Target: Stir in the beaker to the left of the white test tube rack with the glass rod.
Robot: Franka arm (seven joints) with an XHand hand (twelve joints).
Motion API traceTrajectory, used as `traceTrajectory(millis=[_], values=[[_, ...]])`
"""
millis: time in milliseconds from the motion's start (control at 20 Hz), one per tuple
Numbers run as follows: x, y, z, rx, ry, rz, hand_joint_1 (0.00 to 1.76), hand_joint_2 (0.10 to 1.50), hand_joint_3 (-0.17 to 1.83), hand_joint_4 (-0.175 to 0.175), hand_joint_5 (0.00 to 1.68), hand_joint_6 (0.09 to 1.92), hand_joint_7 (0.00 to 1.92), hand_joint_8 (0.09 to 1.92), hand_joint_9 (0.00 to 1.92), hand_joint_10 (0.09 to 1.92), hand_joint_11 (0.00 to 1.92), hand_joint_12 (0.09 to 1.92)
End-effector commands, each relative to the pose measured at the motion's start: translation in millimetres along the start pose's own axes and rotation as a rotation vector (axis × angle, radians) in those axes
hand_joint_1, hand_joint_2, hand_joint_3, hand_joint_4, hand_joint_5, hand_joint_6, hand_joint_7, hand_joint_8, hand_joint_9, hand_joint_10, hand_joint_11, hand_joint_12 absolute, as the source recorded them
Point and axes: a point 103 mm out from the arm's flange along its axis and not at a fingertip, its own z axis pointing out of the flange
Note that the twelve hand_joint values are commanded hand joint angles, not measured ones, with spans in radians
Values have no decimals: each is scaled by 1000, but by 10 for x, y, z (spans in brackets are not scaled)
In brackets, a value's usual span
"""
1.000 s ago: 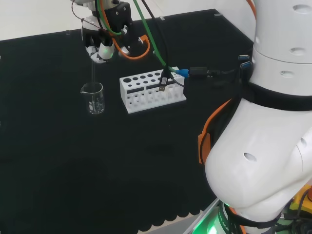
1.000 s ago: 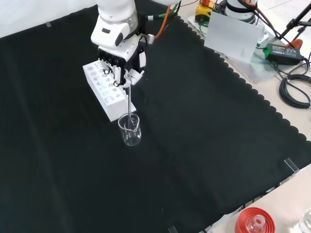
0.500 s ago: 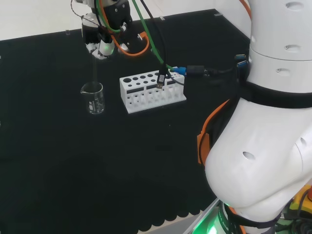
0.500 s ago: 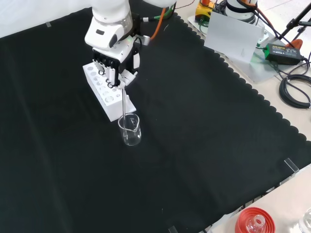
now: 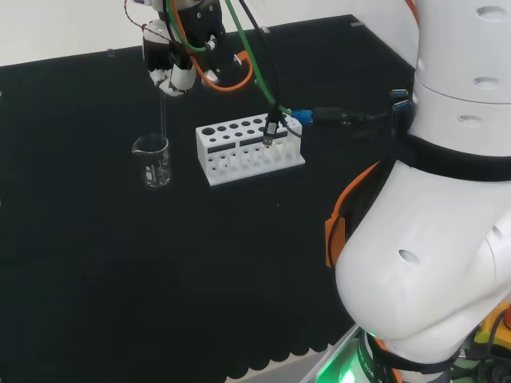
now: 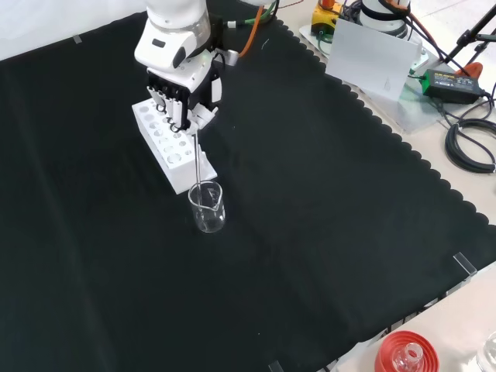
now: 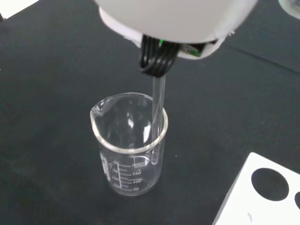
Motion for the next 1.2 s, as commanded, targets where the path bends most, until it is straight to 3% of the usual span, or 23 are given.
traceTrajectory(millis=[50,300,550,1200], values=[[266,-74,-56,-9,-3,-24,1330,512,942,-175,1170,800,1400,787,1888,204,1639,620],[479,-43,-101,-21,2,-44,1330,509,947,-175,1171,803,1401,788,1889,205,1638,621],[538,47,-52,-15,2,-54,1330,507,950,-175,1171,804,1401,789,1889,205,1638,622],[140,156,-40,-10,12,-32,1330,505,954,-175,1170,809,1401,790,1889,205,1637,624]])
